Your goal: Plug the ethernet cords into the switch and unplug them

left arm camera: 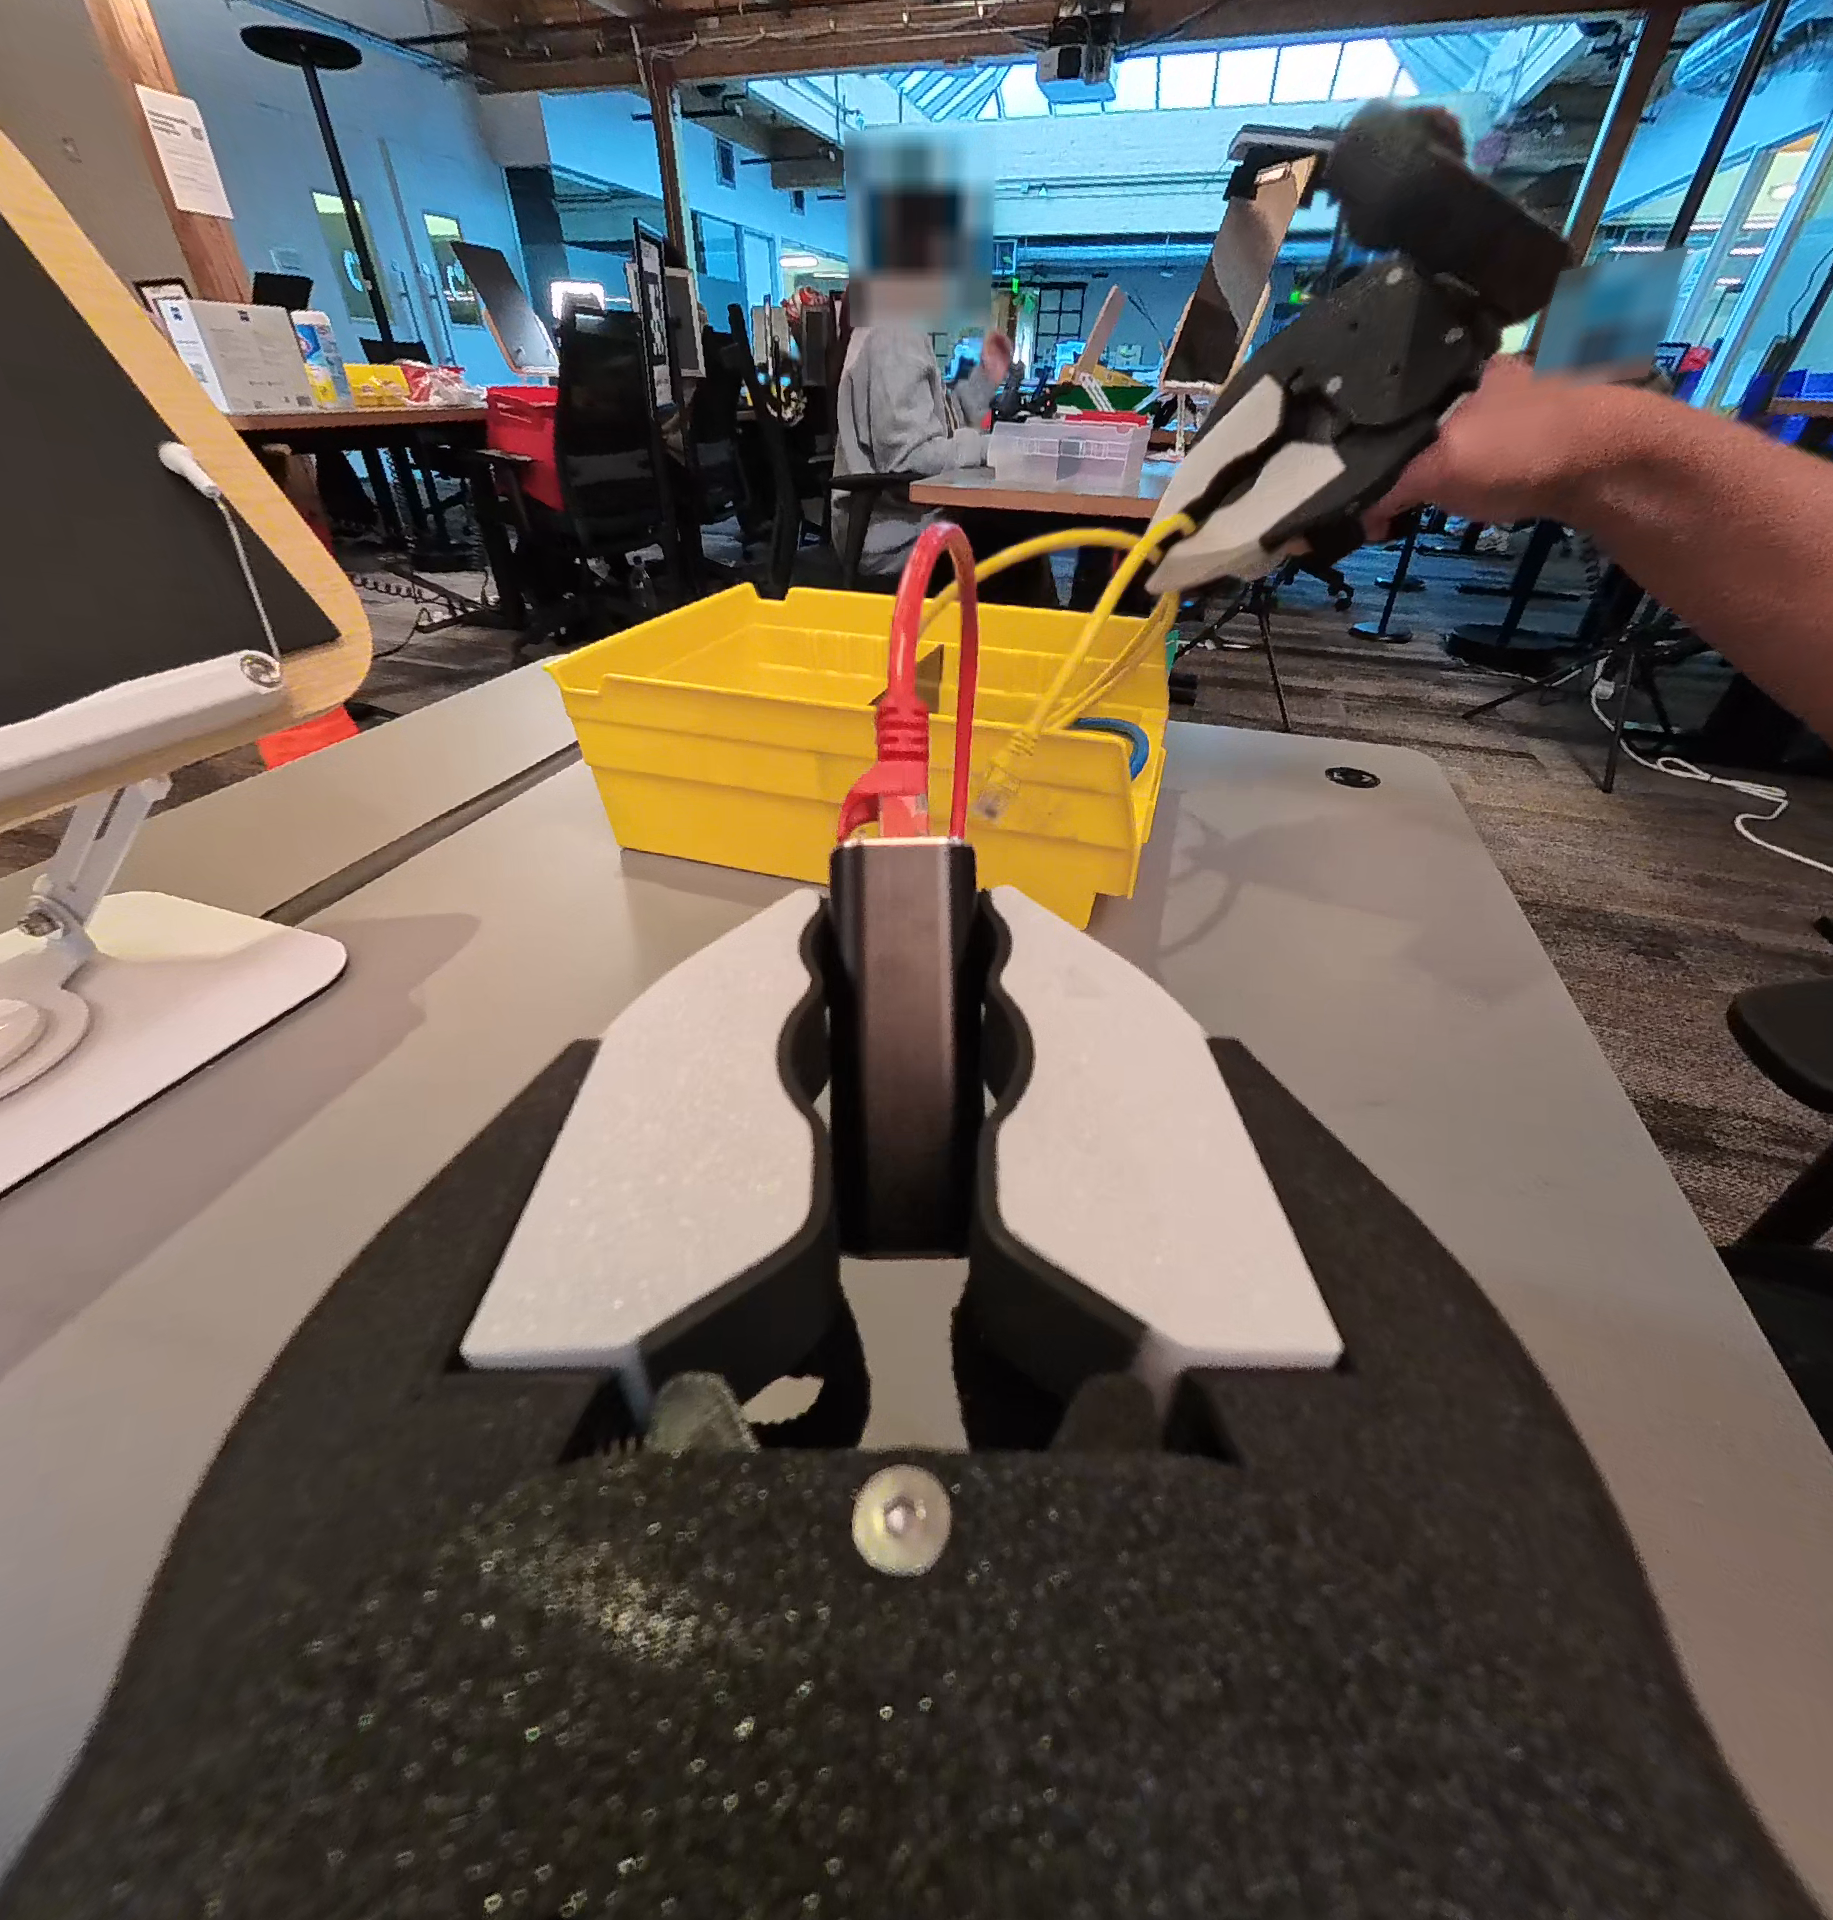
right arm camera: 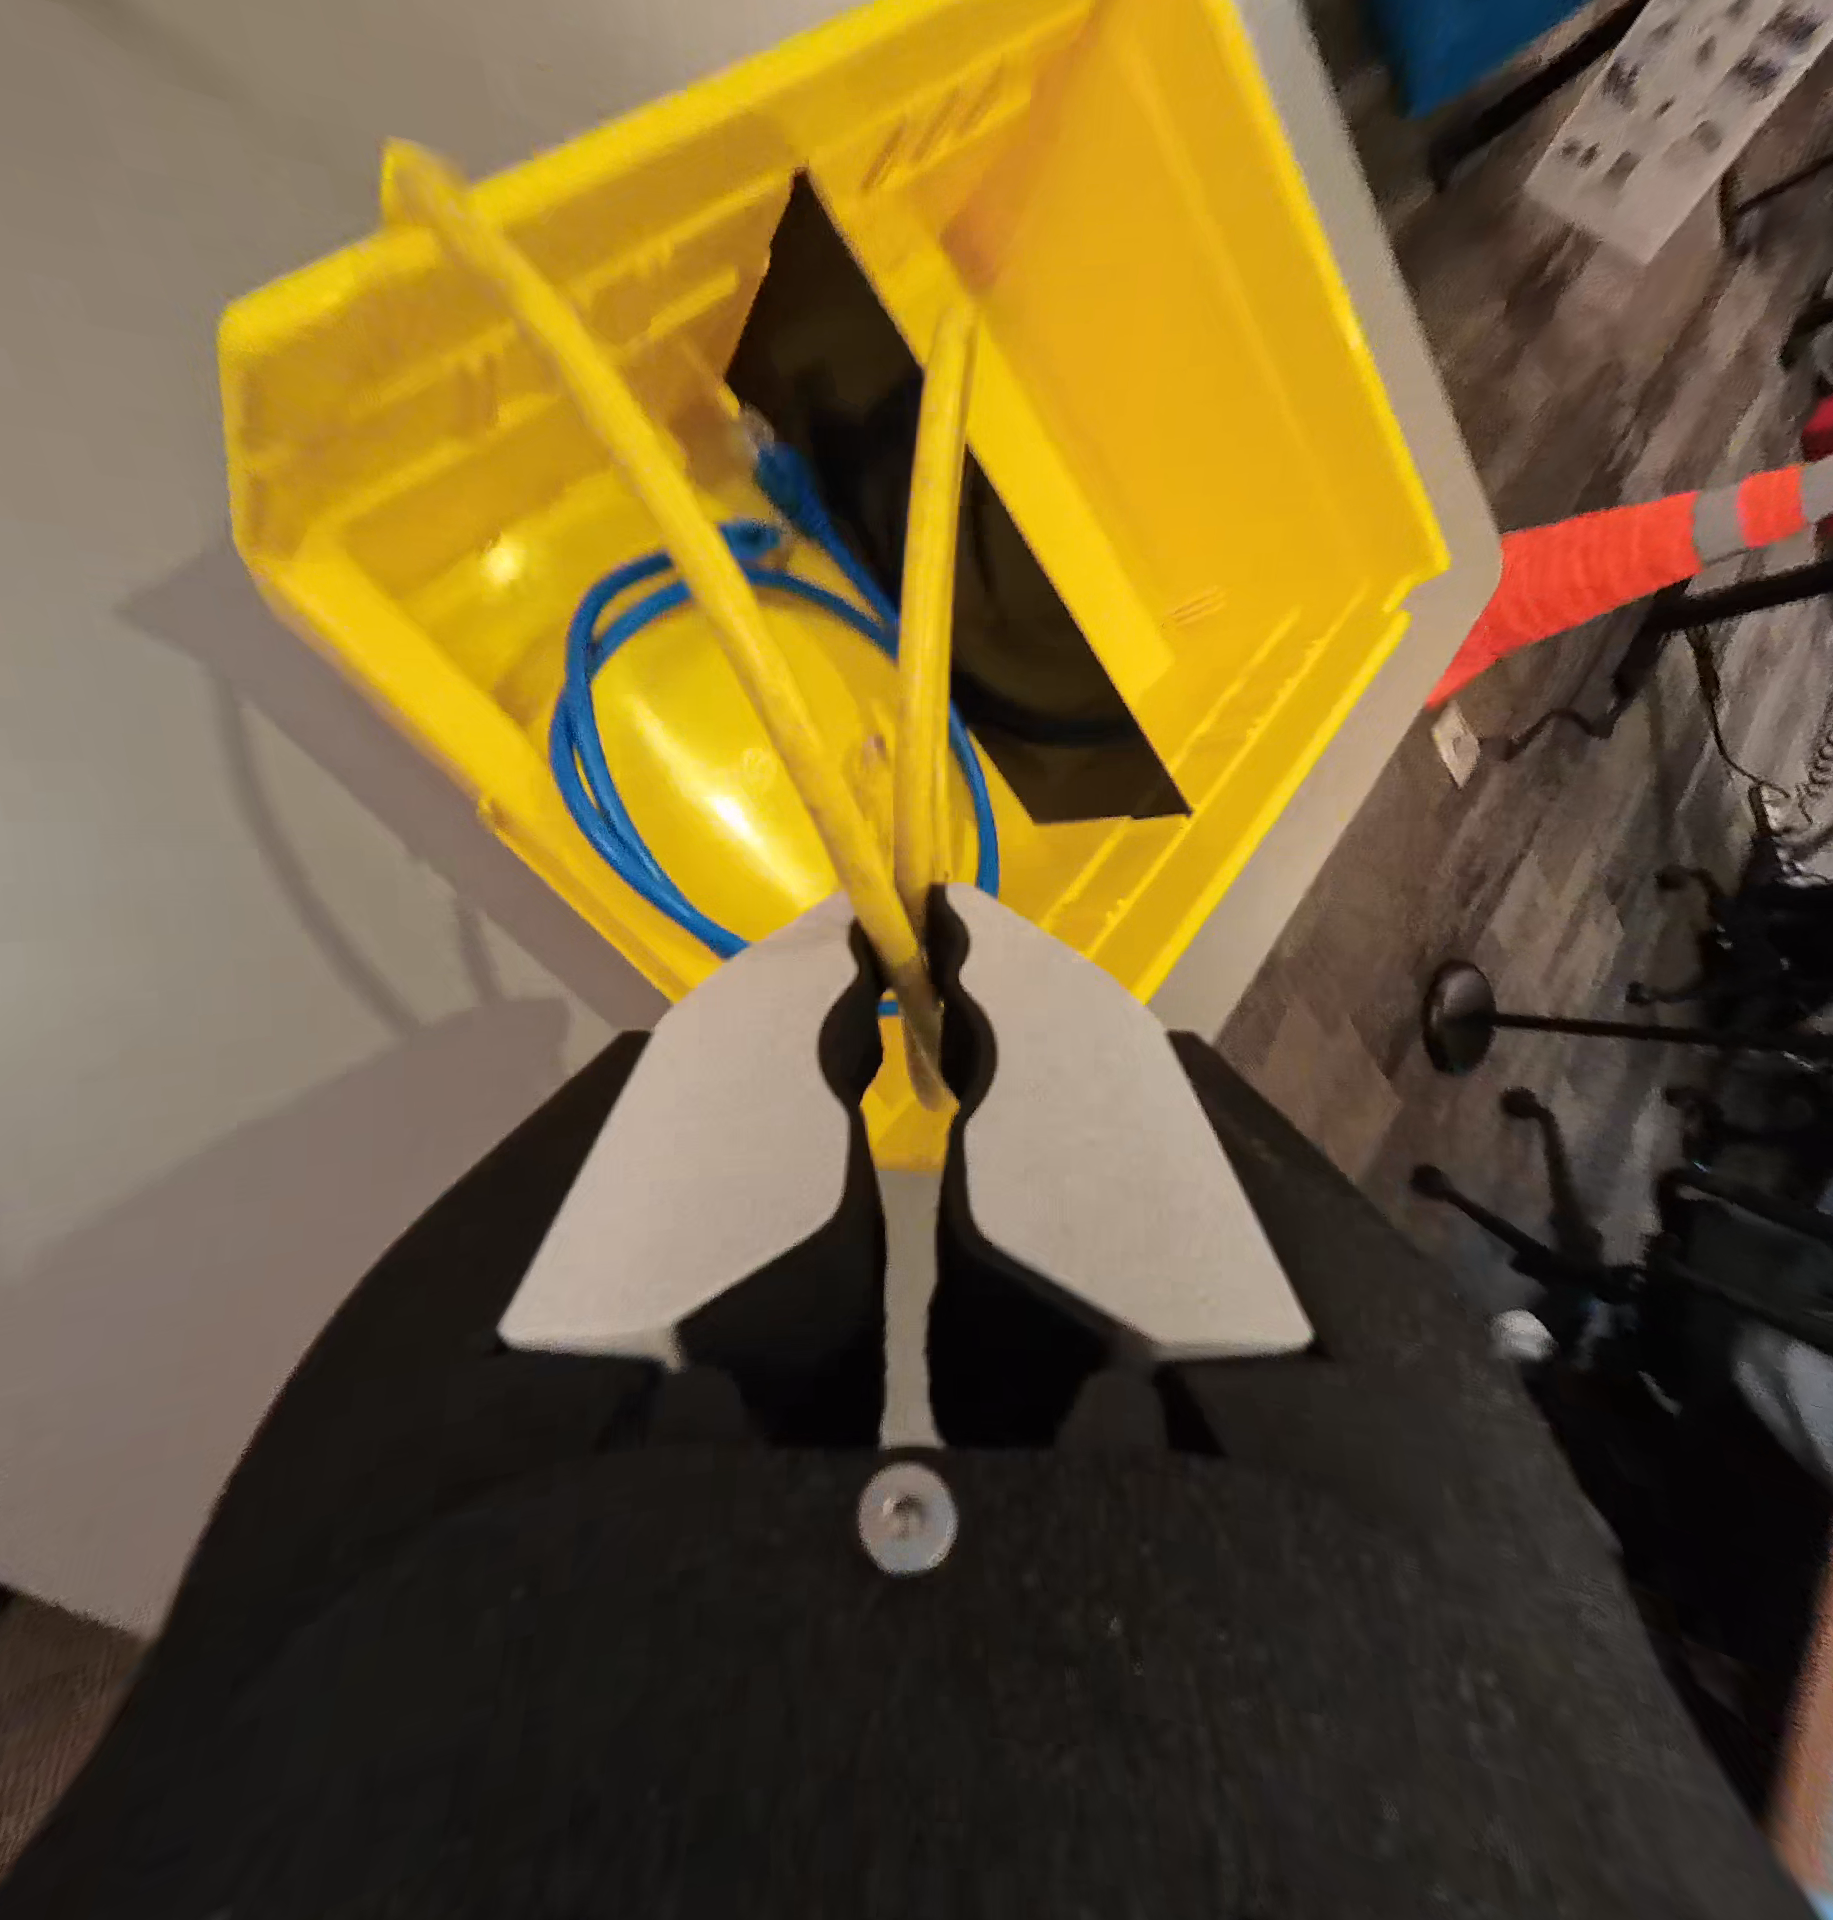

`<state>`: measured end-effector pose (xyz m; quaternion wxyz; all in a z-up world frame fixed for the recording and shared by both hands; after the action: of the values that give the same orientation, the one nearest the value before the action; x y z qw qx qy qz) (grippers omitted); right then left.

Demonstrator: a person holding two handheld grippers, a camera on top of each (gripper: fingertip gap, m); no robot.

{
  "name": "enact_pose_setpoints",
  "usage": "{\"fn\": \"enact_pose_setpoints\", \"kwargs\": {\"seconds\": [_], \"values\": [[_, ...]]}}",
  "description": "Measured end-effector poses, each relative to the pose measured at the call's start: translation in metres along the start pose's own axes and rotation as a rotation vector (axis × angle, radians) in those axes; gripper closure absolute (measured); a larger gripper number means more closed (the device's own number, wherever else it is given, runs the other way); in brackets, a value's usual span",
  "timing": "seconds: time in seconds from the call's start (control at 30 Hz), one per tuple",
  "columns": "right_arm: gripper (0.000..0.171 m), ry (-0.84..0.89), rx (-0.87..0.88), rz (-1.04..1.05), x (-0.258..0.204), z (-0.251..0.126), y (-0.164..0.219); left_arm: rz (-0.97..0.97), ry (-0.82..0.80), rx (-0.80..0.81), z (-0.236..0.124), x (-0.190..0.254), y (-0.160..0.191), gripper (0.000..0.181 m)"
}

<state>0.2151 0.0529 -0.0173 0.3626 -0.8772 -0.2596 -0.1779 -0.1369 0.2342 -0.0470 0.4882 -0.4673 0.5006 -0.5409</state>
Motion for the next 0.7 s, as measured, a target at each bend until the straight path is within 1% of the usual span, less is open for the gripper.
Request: {"fn": "enact_pose_setpoints", "kwargs": {"seconds": [0.03,0.1,0.17,0.23,0.33,0.47,0.53,0.6,0.63,0.67,0.7], "values": [[0.164,-0.008,0.065,0.024,0.002,-0.002,0.002,0.0,0.001,-0.002,0.0,0.0,0.0,0.157],[0.164,0.004,0.159,0.067,0.006,-0.002,0.01,-0.002,0.004,-0.005,0.001,0.0,0.001,0.157],[0.164,-0.006,0.216,0.16,0.011,0.0,0.017,-0.003,0.005,-0.007,0.001,0.0,0.002,0.157],[0.164,-0.019,0.312,0.253,0.015,0.0,0.019,-0.003,0.006,-0.01,0.001,0.0,0.003,0.157],[0.164,-0.017,0.386,0.345,0.02,0.003,0.023,-0.004,0.005,-0.012,0.001,0.0,0.003,0.157],[0.164,-0.055,0.47,0.441,0.024,0.004,0.02,-0.006,0.006,-0.012,0.001,-0.001,0.004,0.157],[0.164,-0.127,0.501,0.41,0.017,0.001,0.012,-0.006,0.007,-0.015,0.001,-0.001,0.004,0.157],[0.164,-0.175,0.499,0.319,0.007,-0.003,0.001,-0.006,0.008,-0.018,0.002,-0.001,0.005,0.157],[0.164,-0.208,0.528,0.274,0.001,-0.008,-0.008,-0.007,0.009,-0.02,0.002,-0.001,0.006,0.157],[0.164,-0.225,0.563,0.24,-0.004,-0.013,-0.017,-0.007,0.009,-0.021,0.002,-0.001,0.006,0.157],[0.164,-0.206,0.568,0.227,-0.003,-0.016,-0.023,-0.007,0.01,-0.023,0.002,-0.001,0.007,0.157]]}}
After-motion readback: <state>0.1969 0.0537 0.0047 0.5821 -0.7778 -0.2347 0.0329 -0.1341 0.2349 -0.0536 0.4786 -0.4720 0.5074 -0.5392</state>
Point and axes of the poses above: each gripper's, where its closed fingertips meet, z out along the fingers, y out of its underside, x = y × z across the jaws, the point moved 6 cm from there along -z, back along the fingers, and after that the axes turned 6 degrees about x, right-handed, at the moved point
